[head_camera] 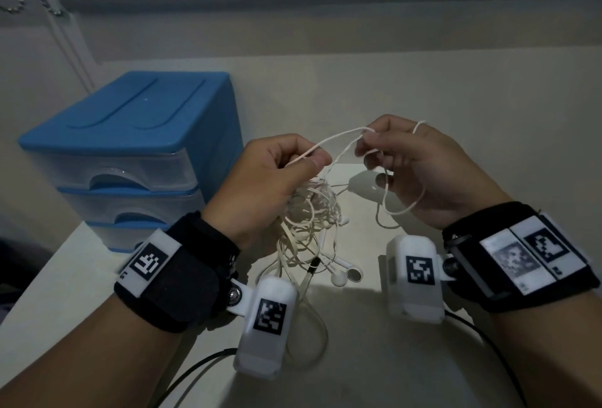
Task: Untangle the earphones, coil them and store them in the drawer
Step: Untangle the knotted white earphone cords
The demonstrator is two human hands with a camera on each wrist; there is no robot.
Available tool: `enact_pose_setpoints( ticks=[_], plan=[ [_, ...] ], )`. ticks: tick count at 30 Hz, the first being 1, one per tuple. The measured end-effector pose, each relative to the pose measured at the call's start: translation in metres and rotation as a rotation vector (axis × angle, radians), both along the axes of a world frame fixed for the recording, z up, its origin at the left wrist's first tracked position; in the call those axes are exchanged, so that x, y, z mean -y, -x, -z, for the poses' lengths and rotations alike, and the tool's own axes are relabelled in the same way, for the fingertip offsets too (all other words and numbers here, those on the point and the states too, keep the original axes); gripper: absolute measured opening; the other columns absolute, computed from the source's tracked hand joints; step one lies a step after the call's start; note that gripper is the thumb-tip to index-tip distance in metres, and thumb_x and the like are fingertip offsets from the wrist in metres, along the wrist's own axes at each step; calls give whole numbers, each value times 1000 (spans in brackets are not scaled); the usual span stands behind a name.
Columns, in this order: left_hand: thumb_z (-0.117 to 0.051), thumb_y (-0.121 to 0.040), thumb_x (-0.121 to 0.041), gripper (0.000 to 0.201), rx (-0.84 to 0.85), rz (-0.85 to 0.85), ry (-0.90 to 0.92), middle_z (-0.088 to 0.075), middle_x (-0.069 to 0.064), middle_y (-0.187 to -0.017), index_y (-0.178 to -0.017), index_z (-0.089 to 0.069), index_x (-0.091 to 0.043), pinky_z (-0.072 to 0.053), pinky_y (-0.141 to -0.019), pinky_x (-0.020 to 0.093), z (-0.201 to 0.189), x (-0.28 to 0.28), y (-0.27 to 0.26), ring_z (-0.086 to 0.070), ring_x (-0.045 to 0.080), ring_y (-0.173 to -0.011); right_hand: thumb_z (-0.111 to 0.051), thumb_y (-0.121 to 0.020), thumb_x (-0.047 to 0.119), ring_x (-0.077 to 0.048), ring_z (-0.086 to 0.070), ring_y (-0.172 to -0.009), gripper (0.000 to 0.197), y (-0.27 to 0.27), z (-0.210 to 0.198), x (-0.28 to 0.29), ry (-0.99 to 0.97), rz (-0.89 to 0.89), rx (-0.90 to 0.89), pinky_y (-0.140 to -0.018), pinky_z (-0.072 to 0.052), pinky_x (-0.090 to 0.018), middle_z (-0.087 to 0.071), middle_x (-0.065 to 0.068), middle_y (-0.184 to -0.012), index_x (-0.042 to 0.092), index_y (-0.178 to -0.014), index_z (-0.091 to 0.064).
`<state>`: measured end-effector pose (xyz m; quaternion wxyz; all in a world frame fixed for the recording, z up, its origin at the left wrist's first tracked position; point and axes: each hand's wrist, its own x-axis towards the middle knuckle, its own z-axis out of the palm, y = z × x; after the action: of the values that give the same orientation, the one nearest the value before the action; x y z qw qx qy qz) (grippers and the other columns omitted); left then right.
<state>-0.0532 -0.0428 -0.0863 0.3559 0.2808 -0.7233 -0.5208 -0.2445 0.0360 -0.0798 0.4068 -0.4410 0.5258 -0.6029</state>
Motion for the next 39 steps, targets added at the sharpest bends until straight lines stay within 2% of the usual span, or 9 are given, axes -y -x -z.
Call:
enact_pose_setpoints(
  ticks=[2, 6, 11, 16, 20, 24, 29, 33, 39],
  plan=[
    [-67, -96, -13, 11, -34, 22, -5, -60, 33, -84, -100, -76, -18, -46, -71, 40, 0, 1, 0, -55, 27, -73, -66, -92, 13, -11, -48, -66, 17, -4, 1, 0, -20, -25, -142, -60, -29, -29, -64, -2, -75, 17, -76, -69],
    [-64, -94, 0, 28, -14, 54, 5, -41, 2, -62, -116, -67, -17, -41, -56, 25, 2, 2, 0, -41, 16, -57, -65, -91, 11, -12, -52, -63, 20, -7, 3, 4, 7, 150, -42, -60, -31, -29, -63, -1, -71, 18, -72, -66],
    [-62, -91, 8, 35, 29, 47, 18, -40, 0, -60, -119, -65, -14, -42, -54, 17, 1, 1, -1, -39, 11, -53, -59, -84, 10, -17, -57, -74, 23, 6, 4, 5, 55, 471, -40, -59, -36, -27, -64, -2, -75, 18, -63, -59],
    [-62, -94, 0, 26, -27, 6, -58, -38, 2, -63, -115, -68, -14, -37, -58, 27, 1, 1, 1, -38, 15, -57, -50, -82, 4, -22, -56, -67, 25, 7, 1, -1, -35, 423, -122, -41, -40, -12, -65, -11, -73, -15, -83, -65],
    [-56, -98, -8, 19, -97, -80, -160, -48, -1, -67, -102, -74, -8, -39, -57, 21, -1, -3, 2, -44, 9, -61, -45, -91, 24, -17, -70, -106, 44, 7, -1, -5, -97, 267, -22, -63, -50, -18, -78, -12, -100, -8, -89, -74],
    [-44, -101, -7, 27, -211, -62, -293, -44, 1, -64, -113, -69, -2, -30, -51, 25, -1, -4, 3, -36, 11, -54, -30, -105, 52, -12, -72, -97, 79, 14, 1, -2, -152, 335, -182, -87, -40, -28, -79, -8, -84, 0, -66, -74],
    [-34, -105, -20, 36, -351, 12, -440, -47, 8, -69, -130, -58, -11, -31, -54, 31, -5, -6, 0, -37, 17, -56, -64, -92, 38, -16, -67, -68, 46, 22, 5, -1, -62, 625, -417, -65, -51, -24, -73, 1, -65, 11, -55, -67],
    [-30, -103, -14, 39, -298, 47, -394, -58, 11, -73, -133, -55, -12, -43, -55, 25, -8, -8, 0, -49, 17, -62, -69, -79, 46, -9, -62, -97, 19, 21, 4, -2, 65, 770, -535, -96, -50, -49, -67, 6, -106, 31, -92, -66],
    [-30, -100, -11, 43, -277, 136, -383, -66, 18, -85, -135, -54, -16, -53, -64, 32, -10, -13, -1, -61, 22, -73, -66, -97, 19, -12, -69, -110, 27, -2, 3, -1, 124, 41, -498, -105, -51, -37, -76, 3, -112, 24, -123, -72]
  ],
)
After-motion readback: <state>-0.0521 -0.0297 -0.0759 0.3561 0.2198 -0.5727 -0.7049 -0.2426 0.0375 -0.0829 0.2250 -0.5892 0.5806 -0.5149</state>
